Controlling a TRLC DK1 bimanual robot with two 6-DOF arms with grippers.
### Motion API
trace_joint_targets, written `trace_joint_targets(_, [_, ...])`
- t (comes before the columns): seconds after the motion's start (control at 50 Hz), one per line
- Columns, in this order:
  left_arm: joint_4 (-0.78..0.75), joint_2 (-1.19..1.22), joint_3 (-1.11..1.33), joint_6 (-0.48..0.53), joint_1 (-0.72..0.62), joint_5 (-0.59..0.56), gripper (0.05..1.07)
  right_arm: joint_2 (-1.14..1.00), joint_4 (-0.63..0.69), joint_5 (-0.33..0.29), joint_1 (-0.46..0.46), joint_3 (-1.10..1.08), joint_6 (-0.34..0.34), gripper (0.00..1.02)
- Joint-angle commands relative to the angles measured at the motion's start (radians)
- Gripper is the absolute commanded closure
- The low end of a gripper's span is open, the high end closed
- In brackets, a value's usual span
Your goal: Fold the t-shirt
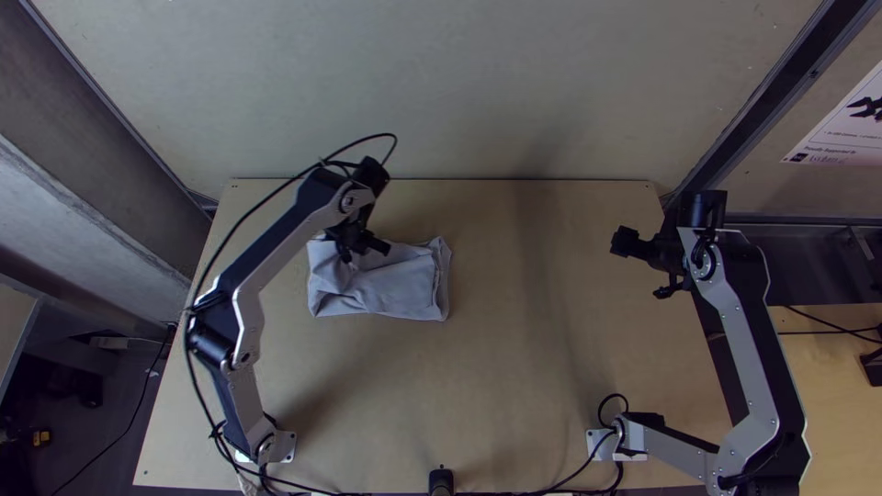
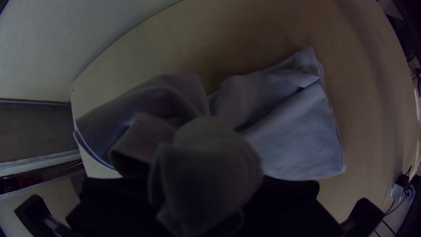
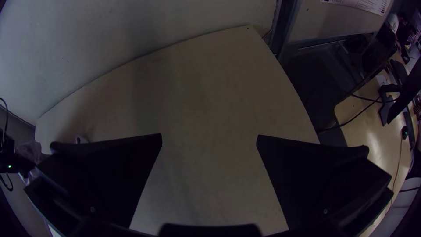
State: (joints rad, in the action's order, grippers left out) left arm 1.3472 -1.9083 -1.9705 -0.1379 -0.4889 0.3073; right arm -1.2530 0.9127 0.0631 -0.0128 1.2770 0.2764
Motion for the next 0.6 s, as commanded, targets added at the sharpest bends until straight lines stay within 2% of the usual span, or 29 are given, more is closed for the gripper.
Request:
trace_joint_targets(0.0, [0.035, -0.058, -0.079, -0.066, -0.040, -0.019, 1.04, 0.029, -0.005, 0.001, -0.010, -0.028, -0.011, 0.03])
trace_joint_targets(0.06, [0.035, -0.083, -0.094, -0.086, -0.056, -0.048, 0.98, 0.035, -0.005, 0.001, -0.019, -0.034, -0.013, 0.03])
trace_joint_targets(0.16, [0.035, -0.117, -0.114, -0.118, -0.077, -0.108, 0.70, 0.047, -0.005, 0.001, -0.033, -0.048, -0.023, 0.03])
trace_joint_targets(0.2, [0.036, -0.132, -0.126, -0.131, -0.085, -0.116, 0.46, 0.052, -0.005, 0.001, -0.038, -0.056, -0.029, 0.03])
trace_joint_targets(0.24, [0.041, -0.147, -0.139, -0.144, -0.100, -0.116, 0.12, 0.056, -0.005, 0.001, -0.042, -0.067, -0.036, 0.03])
trace_joint_targets(0.26, [0.044, -0.155, -0.149, -0.152, -0.105, -0.116, 0.08, 0.061, -0.005, 0.001, -0.047, -0.073, -0.036, 0.03])
trace_joint_targets(0.34, [0.038, -0.190, -0.199, -0.206, -0.123, -0.143, 0.09, 0.073, -0.005, 0.001, -0.049, -0.099, -0.039, 0.03])
trace_joint_targets(0.4, [0.020, -0.233, -0.245, -0.223, -0.116, -0.289, 0.09, 0.083, -0.006, 0.001, -0.047, -0.123, -0.040, 0.03])
trace_joint_targets(0.58, [-0.006, -0.356, -0.396, -0.261, -0.143, -0.534, 0.09, 0.096, -0.020, 0.001, -0.046, -0.156, -0.042, 0.03])
